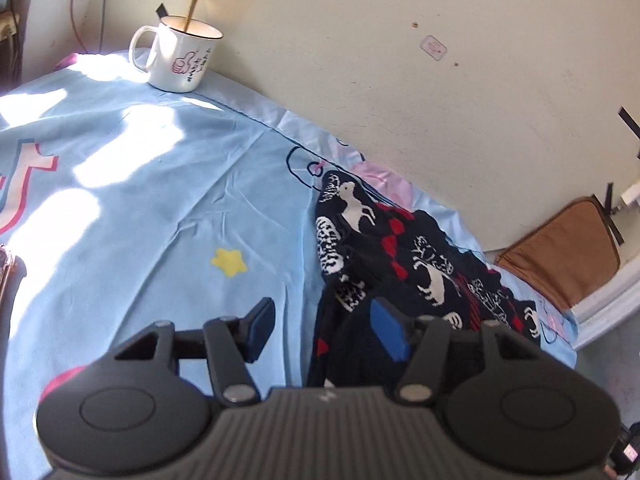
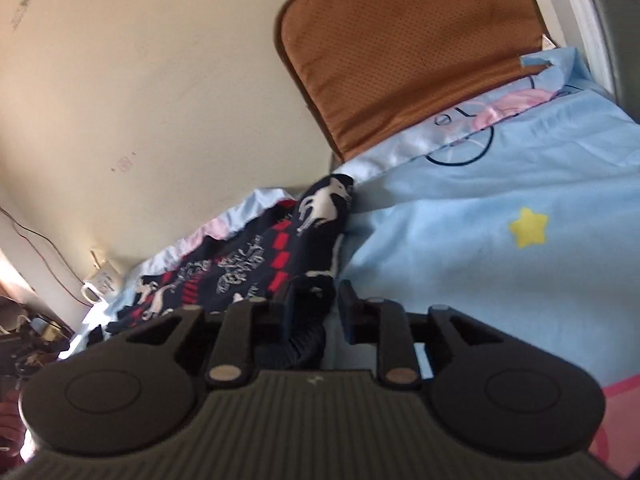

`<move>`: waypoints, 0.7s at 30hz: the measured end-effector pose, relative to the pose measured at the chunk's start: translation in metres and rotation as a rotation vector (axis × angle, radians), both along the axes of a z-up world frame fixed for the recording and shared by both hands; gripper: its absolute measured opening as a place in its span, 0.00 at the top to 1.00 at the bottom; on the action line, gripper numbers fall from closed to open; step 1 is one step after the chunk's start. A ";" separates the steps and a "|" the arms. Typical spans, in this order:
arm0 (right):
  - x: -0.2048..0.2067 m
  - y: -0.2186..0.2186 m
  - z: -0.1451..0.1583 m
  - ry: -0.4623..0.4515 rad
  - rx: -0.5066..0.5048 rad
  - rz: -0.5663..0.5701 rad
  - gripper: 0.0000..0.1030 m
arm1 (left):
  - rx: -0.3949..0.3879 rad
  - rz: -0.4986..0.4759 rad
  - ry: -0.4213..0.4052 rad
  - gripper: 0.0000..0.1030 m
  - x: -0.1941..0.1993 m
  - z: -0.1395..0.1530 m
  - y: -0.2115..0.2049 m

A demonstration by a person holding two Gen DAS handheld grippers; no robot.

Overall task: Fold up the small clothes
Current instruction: 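Grasp the hem end of the folded navy sweater with both grippers, then lift the hem end and fold it over toward the collar with both grippers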

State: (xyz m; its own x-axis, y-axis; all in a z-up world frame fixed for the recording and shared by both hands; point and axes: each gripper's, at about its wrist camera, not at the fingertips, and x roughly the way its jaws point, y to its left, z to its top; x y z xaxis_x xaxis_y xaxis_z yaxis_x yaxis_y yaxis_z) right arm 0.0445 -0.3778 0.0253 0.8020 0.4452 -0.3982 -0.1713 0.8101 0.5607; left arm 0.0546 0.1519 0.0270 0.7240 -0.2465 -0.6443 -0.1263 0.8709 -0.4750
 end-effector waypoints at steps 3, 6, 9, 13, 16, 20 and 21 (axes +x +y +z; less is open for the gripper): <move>-0.015 -0.001 0.002 -0.015 -0.002 0.026 0.61 | 0.116 -0.027 -0.006 0.40 -0.009 -0.005 -0.004; -0.019 0.001 -0.001 0.019 -0.021 0.028 0.61 | 0.148 -0.109 0.003 0.40 -0.009 -0.009 -0.018; -0.019 0.008 -0.004 0.026 -0.034 0.029 0.53 | 0.228 -0.217 -0.039 0.40 -0.013 -0.008 -0.047; -0.005 0.021 -0.014 0.071 -0.109 0.027 0.54 | 0.374 -0.317 -0.064 0.62 -0.016 -0.018 -0.082; 0.001 0.032 -0.018 0.072 -0.141 0.045 0.90 | 0.397 -0.303 -0.045 0.93 -0.021 -0.030 -0.081; -0.012 0.036 -0.004 -0.049 -0.134 0.003 0.91 | 0.365 -0.193 -0.115 0.94 -0.050 -0.019 -0.059; -0.011 0.037 -0.003 -0.049 -0.138 -0.010 0.91 | 0.339 -0.162 -0.115 0.94 -0.055 -0.019 -0.052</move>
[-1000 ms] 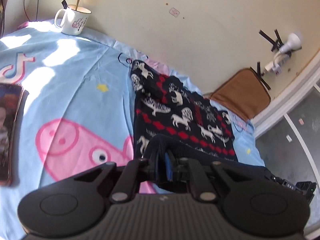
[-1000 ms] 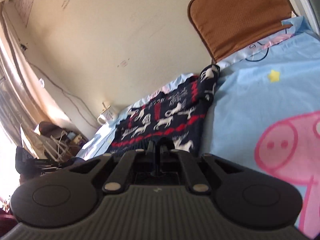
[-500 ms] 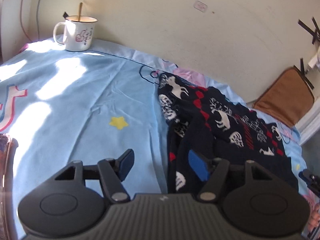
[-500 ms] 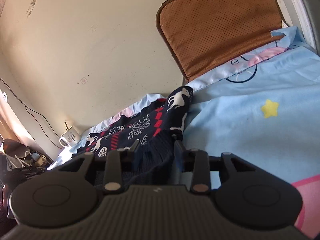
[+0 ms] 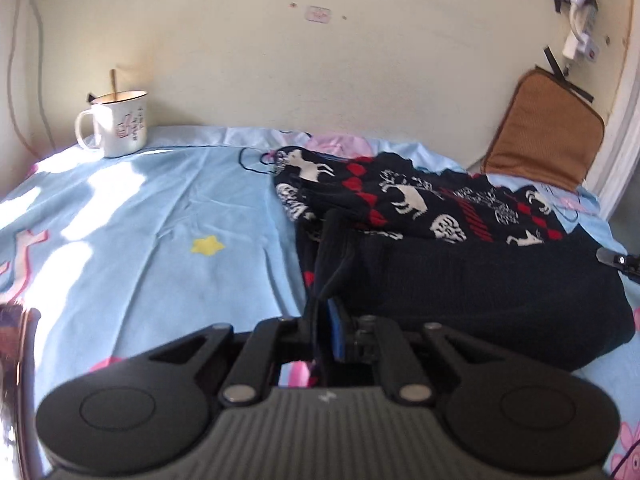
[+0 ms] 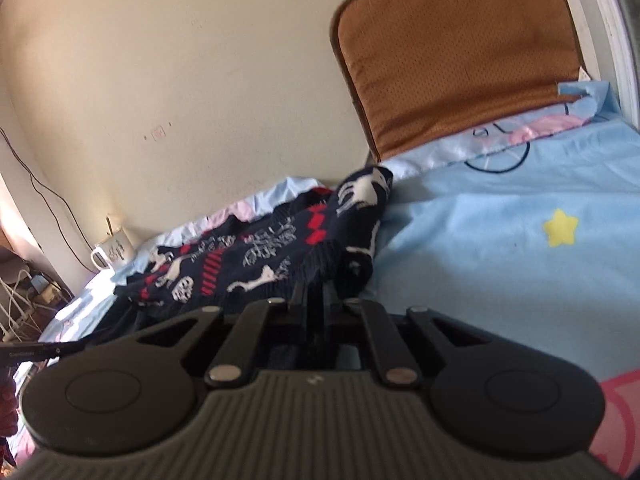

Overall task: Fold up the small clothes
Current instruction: 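Lift the hem end and fold it over toward the collar with both grippers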

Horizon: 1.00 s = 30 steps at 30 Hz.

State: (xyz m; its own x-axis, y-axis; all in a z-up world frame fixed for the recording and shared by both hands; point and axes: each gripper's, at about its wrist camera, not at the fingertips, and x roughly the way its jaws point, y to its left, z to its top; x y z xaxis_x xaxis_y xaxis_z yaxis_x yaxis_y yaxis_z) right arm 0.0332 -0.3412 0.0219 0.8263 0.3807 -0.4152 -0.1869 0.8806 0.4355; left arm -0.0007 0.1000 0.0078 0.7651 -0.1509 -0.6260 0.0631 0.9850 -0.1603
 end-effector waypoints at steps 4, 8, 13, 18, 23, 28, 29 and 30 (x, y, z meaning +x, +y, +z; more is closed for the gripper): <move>0.018 0.009 -0.022 0.126 -0.031 -0.021 0.84 | -0.032 0.090 0.062 0.88 0.005 -0.019 0.008; 0.006 0.002 -0.005 0.085 -0.013 -0.052 0.67 | -0.013 0.050 -0.006 0.83 -0.001 0.000 0.006; -0.008 0.010 0.017 0.023 0.020 0.044 0.63 | 0.052 -0.022 -0.066 0.77 0.023 0.021 -0.007; 0.002 0.040 0.006 0.126 0.022 0.195 0.64 | 0.083 -0.161 0.005 0.84 0.063 0.000 -0.041; 0.031 0.041 0.016 0.206 -0.060 0.256 0.67 | 0.124 -0.161 0.073 0.89 0.078 -0.004 -0.038; 0.099 0.044 0.066 0.088 -0.078 0.294 0.66 | 0.213 -0.166 -0.056 0.83 0.116 0.050 -0.045; 0.124 0.049 0.069 0.088 -0.091 0.310 0.64 | 0.228 -0.178 -0.057 0.83 0.134 0.056 -0.052; 0.146 0.053 0.069 0.095 -0.097 0.322 0.64 | 0.237 -0.197 -0.051 0.78 0.155 0.060 -0.061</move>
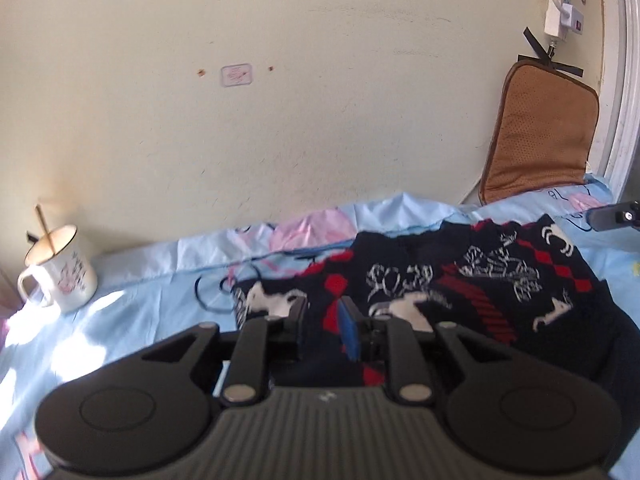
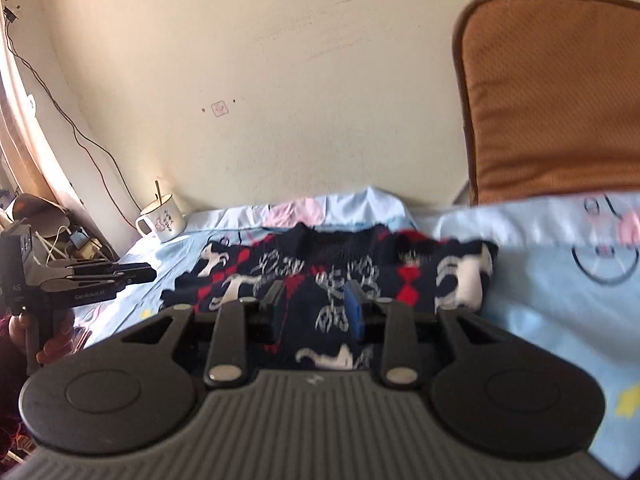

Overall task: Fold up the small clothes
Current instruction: 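Lift the hem end and fold it over toward the collar with both grippers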

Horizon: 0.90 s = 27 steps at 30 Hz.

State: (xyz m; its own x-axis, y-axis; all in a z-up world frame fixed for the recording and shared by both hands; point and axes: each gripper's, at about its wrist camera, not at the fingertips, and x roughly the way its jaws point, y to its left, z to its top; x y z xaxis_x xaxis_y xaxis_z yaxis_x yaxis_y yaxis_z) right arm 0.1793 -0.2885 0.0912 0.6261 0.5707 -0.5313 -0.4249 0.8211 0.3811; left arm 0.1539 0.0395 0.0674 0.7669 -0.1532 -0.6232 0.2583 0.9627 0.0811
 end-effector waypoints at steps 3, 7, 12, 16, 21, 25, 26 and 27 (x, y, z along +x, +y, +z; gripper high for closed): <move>0.067 0.011 -0.010 0.037 -0.034 0.014 0.60 | -0.002 0.003 0.021 0.42 0.059 -0.005 -0.021; 0.126 0.025 -0.036 0.122 -0.104 0.030 0.59 | -0.035 0.008 0.077 0.39 0.126 -0.039 -0.045; 0.159 0.043 -0.066 0.216 -0.130 0.087 0.58 | -0.055 0.037 0.197 0.55 0.169 -0.080 -0.061; 0.170 0.057 -0.089 0.284 -0.209 0.085 0.57 | -0.086 0.046 0.242 0.89 0.176 -0.086 -0.063; 0.132 0.054 -0.053 0.160 -0.154 0.096 0.85 | -0.092 0.043 0.156 0.91 0.141 -0.058 -0.059; 0.062 0.042 0.000 0.049 -0.101 0.103 0.86 | -0.158 0.012 0.052 0.91 0.075 -0.016 -0.040; 0.040 0.039 0.011 0.021 -0.095 0.107 0.86 | -0.175 0.000 0.026 0.91 0.056 -0.007 -0.036; 0.017 0.037 0.021 -0.002 -0.087 0.111 0.86 | -0.182 -0.006 0.002 0.91 0.037 -0.001 -0.033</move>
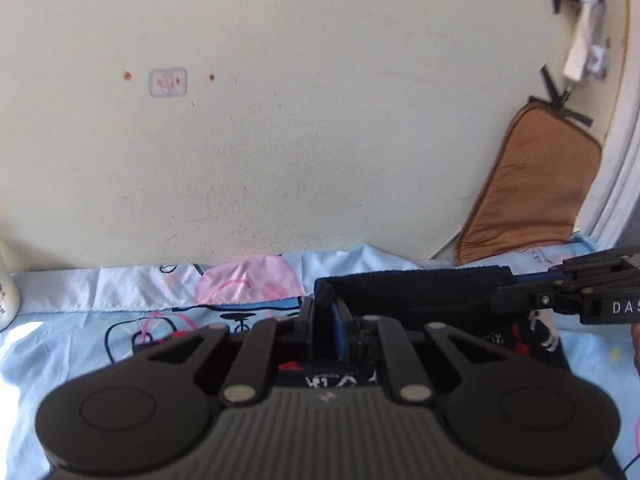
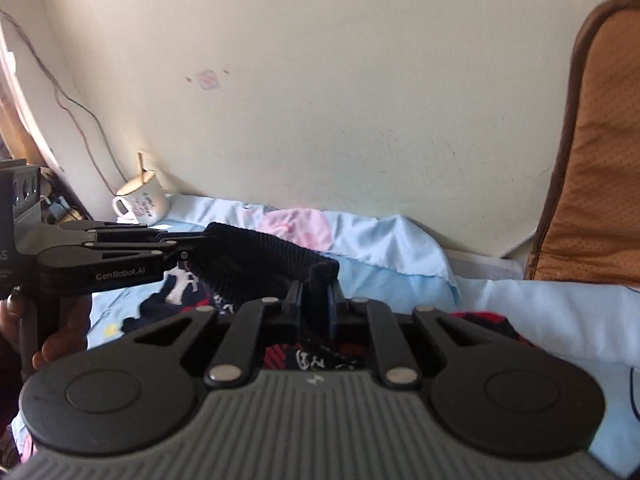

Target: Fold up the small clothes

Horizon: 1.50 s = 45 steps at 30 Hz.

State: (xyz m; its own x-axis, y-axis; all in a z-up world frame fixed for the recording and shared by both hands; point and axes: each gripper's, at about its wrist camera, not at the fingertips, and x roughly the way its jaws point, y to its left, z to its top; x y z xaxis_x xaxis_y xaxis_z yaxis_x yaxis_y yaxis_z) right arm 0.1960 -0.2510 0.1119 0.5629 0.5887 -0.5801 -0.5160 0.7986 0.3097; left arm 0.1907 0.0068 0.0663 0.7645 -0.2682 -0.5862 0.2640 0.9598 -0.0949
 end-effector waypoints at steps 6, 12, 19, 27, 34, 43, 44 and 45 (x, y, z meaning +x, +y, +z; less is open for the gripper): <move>-0.145 -0.014 0.012 -0.108 0.052 0.032 0.86 | -0.051 -0.002 -0.101 0.91 -0.137 0.005 0.015; -0.237 -0.014 -0.040 -0.090 0.052 -0.041 0.86 | -0.033 -0.018 -0.056 0.91 -0.242 -0.034 0.006; -0.265 -0.029 -0.048 -0.015 0.197 -0.079 0.70 | -0.077 -0.079 -0.027 0.86 -0.280 -0.028 0.023; -0.230 -0.049 -0.045 -0.093 0.280 -0.406 0.59 | -0.176 0.063 -0.158 0.83 -0.207 -0.001 0.047; -0.232 -0.102 -0.105 0.056 0.442 -0.578 0.83 | -0.064 0.121 -0.018 0.78 -0.193 -0.080 0.034; -0.271 -0.111 -0.093 -0.066 0.531 -0.614 0.44 | -0.186 -0.150 -0.097 0.59 -0.197 -0.032 0.001; -0.275 -0.116 -0.097 -0.063 0.536 -0.650 0.44 | -0.184 -0.172 -0.082 0.59 -0.191 -0.033 -0.006; -0.276 -0.120 -0.103 -0.054 0.530 -0.697 0.44 | -0.171 -0.187 -0.061 0.59 -0.185 -0.036 -0.013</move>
State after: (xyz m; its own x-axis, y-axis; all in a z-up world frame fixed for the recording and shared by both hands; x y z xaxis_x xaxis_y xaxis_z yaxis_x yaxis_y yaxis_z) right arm -0.0802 -0.3711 0.0093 0.9136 0.2852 -0.2898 0.0111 0.6950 0.7189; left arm 0.0054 -0.0066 0.0299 0.7245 -0.4996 -0.4749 0.4459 0.8651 -0.2298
